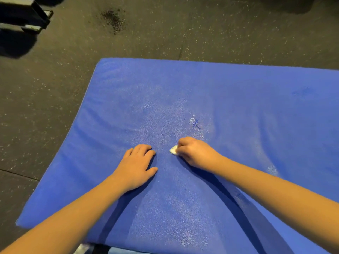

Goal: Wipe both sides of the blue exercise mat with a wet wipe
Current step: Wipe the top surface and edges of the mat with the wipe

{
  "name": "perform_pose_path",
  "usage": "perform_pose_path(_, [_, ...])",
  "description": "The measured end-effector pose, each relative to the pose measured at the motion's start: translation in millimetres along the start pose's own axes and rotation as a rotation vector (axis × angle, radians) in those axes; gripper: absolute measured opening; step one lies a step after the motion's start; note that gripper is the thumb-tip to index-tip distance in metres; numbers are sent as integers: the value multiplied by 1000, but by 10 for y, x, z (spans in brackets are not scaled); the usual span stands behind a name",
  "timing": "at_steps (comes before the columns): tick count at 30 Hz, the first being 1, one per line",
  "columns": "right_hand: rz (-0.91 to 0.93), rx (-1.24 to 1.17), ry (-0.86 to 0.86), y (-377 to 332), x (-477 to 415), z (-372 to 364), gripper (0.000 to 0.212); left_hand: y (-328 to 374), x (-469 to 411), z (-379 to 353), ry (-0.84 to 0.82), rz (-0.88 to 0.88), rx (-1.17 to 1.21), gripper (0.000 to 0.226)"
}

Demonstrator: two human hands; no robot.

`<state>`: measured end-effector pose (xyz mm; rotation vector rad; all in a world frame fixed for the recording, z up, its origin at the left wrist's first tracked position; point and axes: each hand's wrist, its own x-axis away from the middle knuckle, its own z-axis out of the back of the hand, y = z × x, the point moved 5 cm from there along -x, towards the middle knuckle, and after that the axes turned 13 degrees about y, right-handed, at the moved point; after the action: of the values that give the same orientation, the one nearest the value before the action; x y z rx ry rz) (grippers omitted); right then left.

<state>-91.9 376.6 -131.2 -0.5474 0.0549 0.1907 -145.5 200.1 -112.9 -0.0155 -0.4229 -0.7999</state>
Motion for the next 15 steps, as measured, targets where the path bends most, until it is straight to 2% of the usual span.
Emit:
perform_pose_path(2, [-56, 123, 27, 244, -153, 103, 17, -13, -95, -21, -2, 3, -10, 77])
perform_pose_path(3, [-149, 175, 109, 418, -241, 184, 12, -8, -129, -41, -27, 5, -16, 72])
perform_pose_path(5, [-396, 210, 290, 697, -315, 324, 18, 10, -169, -78, -75, 6, -30, 71])
perform_pose_path(6, [-449, 220, 298, 719, -313, 316, 20, 18, -175, -86, -84, 5, -38, 71])
perform_pose_path(7, [-404, 211, 266, 644, -296, 253, 23, 19, -175, -95, -86, 5, -43, 71])
perform_pose_path(10, [-99, 64, 64, 273, -155, 81, 32, 15, -173, -89, -83, 0, -59, 71])
perform_pose_path(12, [-77, 73, 43, 369, -173, 157, 25, 31, -186, -80, -80, -4, -63, 71])
perform_pose_path(13, [-157, 103, 123, 525, -234, 229, 19, 35, -196, -80, -81, -4, -66, 71])
perform_pose_path(15, [-442, 173, 328, 841, -320, 405, 13, 38, -211, -73, -91, -4, -74, 72])
